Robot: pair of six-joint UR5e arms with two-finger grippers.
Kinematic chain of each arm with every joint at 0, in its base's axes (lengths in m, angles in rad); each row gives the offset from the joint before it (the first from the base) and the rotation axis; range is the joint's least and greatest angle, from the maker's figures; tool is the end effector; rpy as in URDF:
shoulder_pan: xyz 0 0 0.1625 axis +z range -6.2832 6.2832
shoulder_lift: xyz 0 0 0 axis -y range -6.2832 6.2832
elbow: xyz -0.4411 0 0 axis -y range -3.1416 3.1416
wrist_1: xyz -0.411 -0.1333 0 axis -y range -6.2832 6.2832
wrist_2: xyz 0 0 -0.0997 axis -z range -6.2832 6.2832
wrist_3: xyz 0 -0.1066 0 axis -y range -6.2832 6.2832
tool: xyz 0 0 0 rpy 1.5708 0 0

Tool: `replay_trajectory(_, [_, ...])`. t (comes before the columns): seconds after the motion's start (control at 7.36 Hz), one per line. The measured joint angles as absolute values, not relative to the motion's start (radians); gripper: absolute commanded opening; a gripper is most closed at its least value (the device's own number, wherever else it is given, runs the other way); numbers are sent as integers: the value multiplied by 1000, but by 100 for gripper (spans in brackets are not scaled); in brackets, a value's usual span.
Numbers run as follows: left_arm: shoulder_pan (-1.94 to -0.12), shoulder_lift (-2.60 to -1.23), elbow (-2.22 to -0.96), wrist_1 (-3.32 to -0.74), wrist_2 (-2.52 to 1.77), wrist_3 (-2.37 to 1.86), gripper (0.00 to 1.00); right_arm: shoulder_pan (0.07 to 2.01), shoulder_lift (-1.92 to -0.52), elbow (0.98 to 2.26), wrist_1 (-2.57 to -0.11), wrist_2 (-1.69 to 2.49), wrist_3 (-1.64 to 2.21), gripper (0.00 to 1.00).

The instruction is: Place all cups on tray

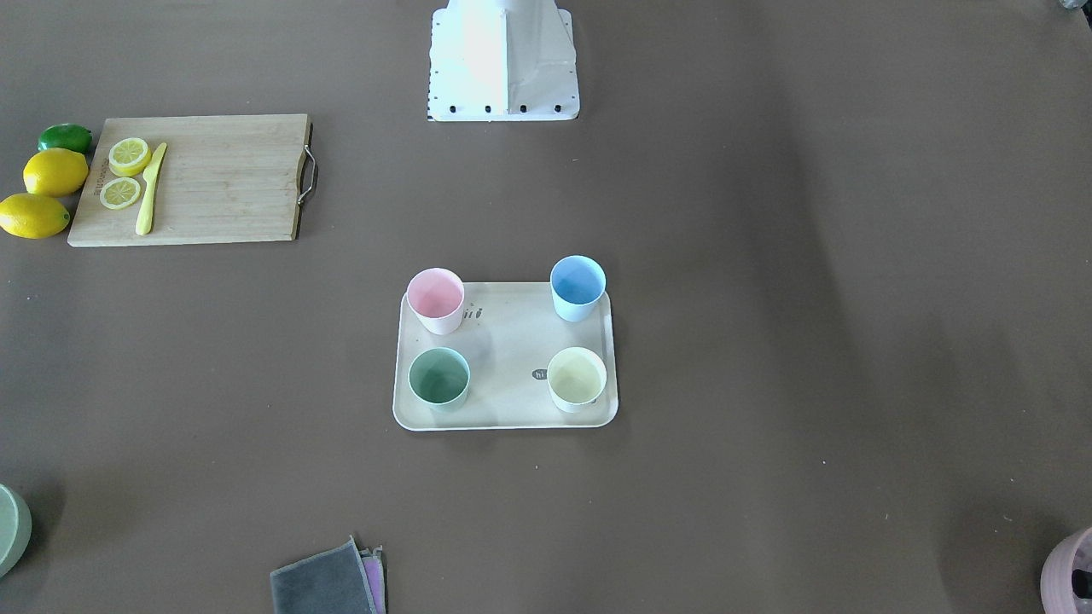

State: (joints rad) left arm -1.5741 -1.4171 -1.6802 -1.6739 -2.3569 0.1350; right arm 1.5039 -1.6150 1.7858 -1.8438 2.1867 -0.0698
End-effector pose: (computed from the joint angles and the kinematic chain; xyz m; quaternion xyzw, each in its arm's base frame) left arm -0.0593 -0.4468 0.6859 0.0535 0.3801 0.0720 0.9206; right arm 0.0397 -0.4796 0.6300 -0.0482 -0.3028 -0.0496 0.9505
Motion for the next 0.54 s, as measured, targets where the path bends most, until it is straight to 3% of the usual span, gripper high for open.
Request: replay_trajectory(0.54, [-1574,-1417,-1682,-1674,-2356,135,98,1499,-1615,1783,-1813,2188,-69,100])
